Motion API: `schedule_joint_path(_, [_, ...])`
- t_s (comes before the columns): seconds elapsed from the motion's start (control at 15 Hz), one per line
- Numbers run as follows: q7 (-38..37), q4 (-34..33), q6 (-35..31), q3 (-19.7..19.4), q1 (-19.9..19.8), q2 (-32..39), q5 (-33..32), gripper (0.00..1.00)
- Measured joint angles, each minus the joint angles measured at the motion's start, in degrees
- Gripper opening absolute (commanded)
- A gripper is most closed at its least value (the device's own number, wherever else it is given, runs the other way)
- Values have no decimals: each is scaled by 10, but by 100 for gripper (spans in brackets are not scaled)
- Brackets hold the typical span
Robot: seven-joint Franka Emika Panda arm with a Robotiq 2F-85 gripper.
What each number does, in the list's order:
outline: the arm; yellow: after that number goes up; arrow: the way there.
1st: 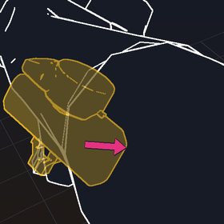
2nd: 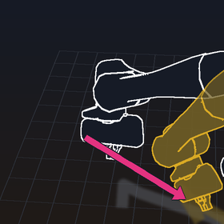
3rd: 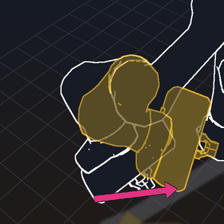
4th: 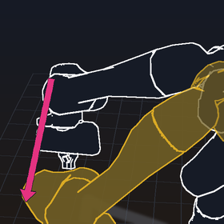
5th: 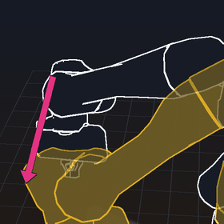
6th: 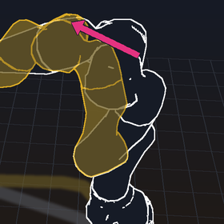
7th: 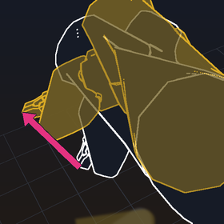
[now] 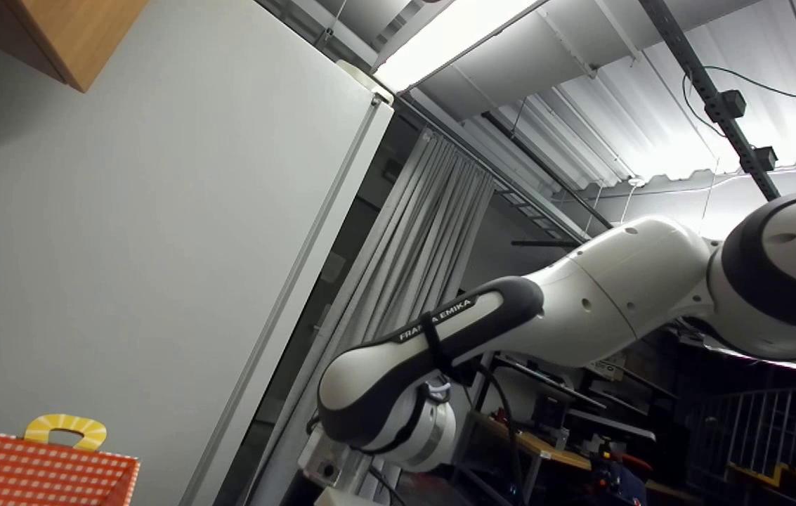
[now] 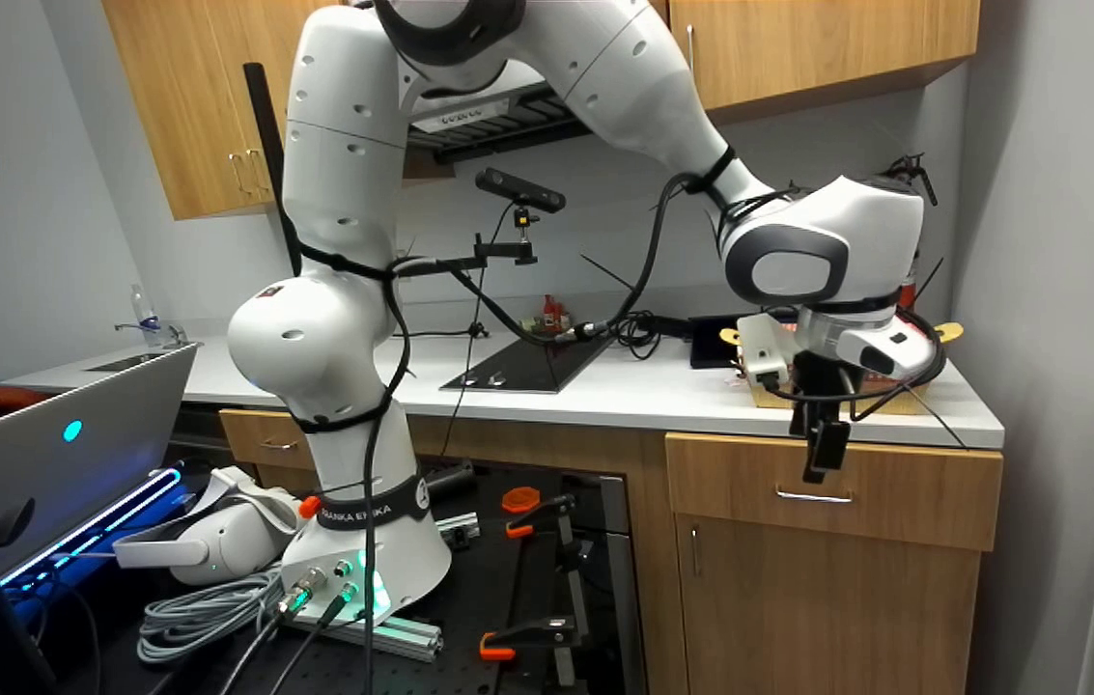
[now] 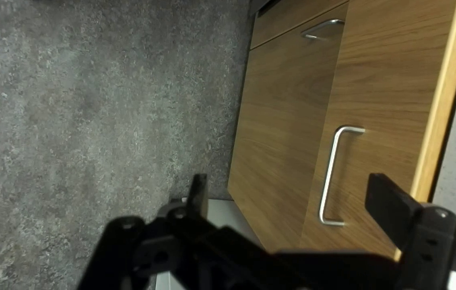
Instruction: Open the drawer on the far right
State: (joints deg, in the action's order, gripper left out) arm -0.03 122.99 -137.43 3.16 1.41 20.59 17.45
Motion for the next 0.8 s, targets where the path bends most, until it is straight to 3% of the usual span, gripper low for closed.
schedule_joint_path(0.33, [49,6,-52,26,-19,28,50,100])
schedule_joint_path(0.6, [110,0,-56,67,-52,41,131,100])
schedule_joint_path(0.8, [142,-4,-56,76,-66,48,158,100])
